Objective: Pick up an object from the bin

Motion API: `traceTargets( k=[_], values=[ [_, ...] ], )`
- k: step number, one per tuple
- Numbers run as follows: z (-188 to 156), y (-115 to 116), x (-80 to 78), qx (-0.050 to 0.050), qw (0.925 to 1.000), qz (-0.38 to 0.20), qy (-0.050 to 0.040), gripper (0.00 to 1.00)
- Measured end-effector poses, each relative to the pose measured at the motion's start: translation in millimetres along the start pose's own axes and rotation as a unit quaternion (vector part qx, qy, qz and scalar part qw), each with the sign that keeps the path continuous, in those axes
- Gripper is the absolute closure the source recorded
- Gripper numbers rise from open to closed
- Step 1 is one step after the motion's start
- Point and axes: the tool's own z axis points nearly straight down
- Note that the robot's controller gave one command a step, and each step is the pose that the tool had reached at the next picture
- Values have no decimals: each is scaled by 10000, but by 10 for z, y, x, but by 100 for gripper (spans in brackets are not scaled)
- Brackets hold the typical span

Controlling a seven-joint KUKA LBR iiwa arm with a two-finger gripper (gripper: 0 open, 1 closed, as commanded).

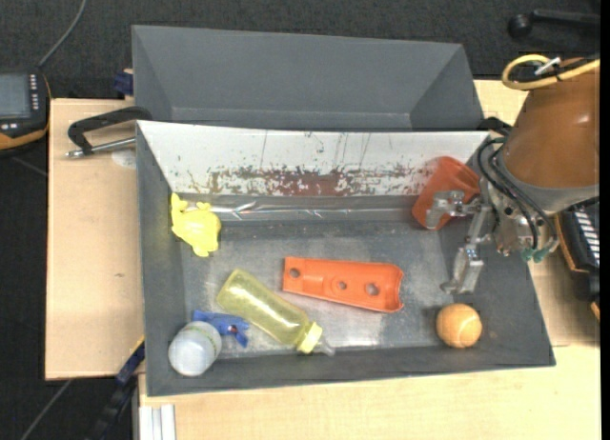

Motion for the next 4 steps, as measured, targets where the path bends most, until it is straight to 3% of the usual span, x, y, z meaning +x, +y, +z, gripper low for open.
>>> traceTargets(
  k=[1,2,3,4],
  values=[
    [0,0,0,0,10000,0,0,0],
    [392,155,-176,5,9993,-383,-27,0],
    [927,379,-219,0,9924,-1227,-20,0],
    [1190,456,-226,-6,9973,-729,-9,0]
  ],
)
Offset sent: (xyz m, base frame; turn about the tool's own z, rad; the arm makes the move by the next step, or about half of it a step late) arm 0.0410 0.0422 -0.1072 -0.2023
